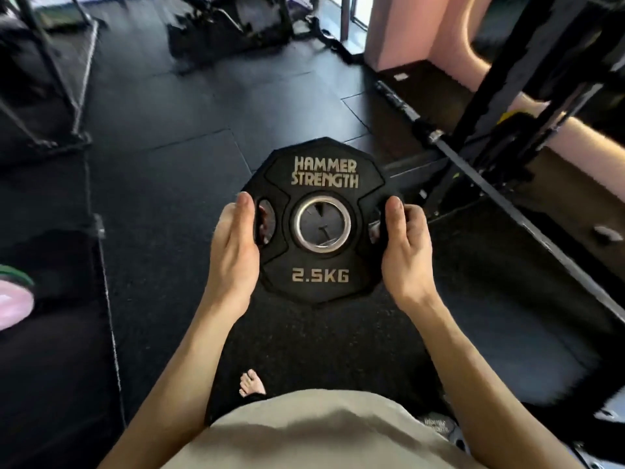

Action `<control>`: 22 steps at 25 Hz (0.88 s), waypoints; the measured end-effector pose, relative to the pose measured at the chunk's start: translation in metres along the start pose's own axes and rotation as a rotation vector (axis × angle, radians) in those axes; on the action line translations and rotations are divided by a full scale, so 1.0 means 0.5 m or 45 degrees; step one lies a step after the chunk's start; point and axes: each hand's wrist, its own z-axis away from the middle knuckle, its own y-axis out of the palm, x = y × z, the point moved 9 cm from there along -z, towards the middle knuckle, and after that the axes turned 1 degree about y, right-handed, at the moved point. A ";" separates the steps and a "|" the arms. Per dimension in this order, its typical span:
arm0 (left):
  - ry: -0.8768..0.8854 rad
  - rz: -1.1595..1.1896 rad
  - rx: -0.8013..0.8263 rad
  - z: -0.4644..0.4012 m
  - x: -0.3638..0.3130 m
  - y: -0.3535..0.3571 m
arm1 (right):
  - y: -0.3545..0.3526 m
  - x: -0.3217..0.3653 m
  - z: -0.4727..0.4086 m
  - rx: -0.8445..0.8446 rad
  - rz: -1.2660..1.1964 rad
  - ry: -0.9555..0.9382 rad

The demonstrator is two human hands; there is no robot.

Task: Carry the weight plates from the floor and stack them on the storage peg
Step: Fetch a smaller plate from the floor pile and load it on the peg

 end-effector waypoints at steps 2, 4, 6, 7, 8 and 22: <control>0.007 0.011 -0.098 -0.063 -0.006 -0.133 | 0.154 0.021 -0.012 0.070 -0.013 -0.001; -0.006 -0.015 -0.166 -0.106 -0.012 -0.229 | 0.266 0.039 -0.023 0.122 -0.023 0.009; -0.005 -0.039 -0.213 -0.158 -0.022 -0.317 | 0.379 0.058 -0.042 0.188 -0.042 0.025; -0.020 -0.047 -0.231 -0.183 -0.025 -0.351 | 0.426 0.066 -0.053 0.210 -0.047 0.035; -0.034 -0.048 -0.255 -0.208 -0.024 -0.382 | 0.469 0.073 -0.066 0.225 -0.049 0.045; 0.024 0.083 -0.405 -0.805 -0.061 -0.535 | 0.959 0.121 -0.531 0.382 -0.110 0.072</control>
